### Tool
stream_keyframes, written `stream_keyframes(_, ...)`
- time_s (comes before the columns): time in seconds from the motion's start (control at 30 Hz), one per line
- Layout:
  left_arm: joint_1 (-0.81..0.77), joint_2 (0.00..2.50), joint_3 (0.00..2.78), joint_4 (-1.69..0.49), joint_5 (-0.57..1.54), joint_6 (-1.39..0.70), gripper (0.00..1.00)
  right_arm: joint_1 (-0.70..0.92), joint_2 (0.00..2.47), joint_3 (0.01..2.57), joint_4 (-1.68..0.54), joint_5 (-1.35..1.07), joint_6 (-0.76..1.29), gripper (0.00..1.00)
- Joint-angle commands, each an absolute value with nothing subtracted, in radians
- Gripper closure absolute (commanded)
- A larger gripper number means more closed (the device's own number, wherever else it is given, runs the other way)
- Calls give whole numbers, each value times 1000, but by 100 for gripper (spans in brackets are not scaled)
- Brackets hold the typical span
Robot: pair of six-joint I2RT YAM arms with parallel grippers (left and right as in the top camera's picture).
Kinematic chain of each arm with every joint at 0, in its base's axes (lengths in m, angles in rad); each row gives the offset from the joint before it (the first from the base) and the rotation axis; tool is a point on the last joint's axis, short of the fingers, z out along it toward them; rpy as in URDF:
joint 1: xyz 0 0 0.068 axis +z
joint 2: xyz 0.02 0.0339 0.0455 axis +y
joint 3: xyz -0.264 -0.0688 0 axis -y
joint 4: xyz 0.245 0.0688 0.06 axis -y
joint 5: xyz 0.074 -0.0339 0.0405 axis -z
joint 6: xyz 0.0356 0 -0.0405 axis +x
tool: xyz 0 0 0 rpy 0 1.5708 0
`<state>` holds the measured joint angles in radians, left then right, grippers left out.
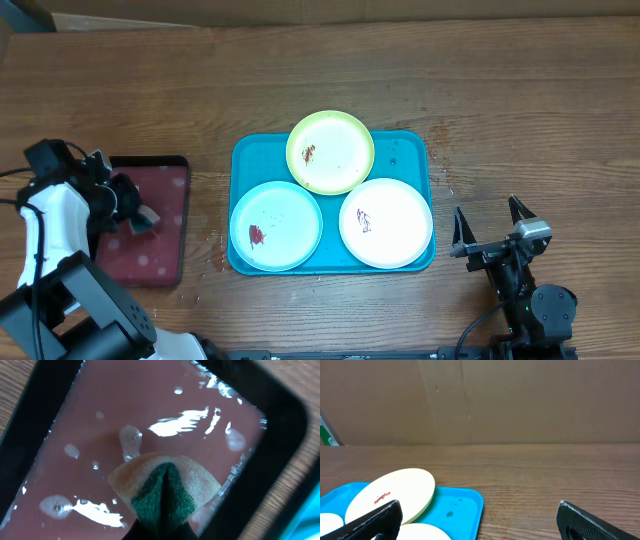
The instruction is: Clean dirty plates on tray and stack at the side
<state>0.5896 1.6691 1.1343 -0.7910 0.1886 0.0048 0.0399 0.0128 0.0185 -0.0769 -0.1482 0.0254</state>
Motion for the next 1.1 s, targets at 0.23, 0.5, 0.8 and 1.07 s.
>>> stream_keyframes(0.23,567,1499,1332,-817,164,-1,96,36,7,8,-72,-135,22,0)
stream_keyframes(0.5,569,1599,1162,-752,165,-13,96,36,7,8,-72,-135,22,0)
stream_keyframes(0.8,562,1466,1478,-935,102,-121,96,36,7,8,-72,-135,22,0)
stream_keyframes(1.07,551,1602,1110,-767,48,-165,96,36,7,8,-72,-135,22,0)
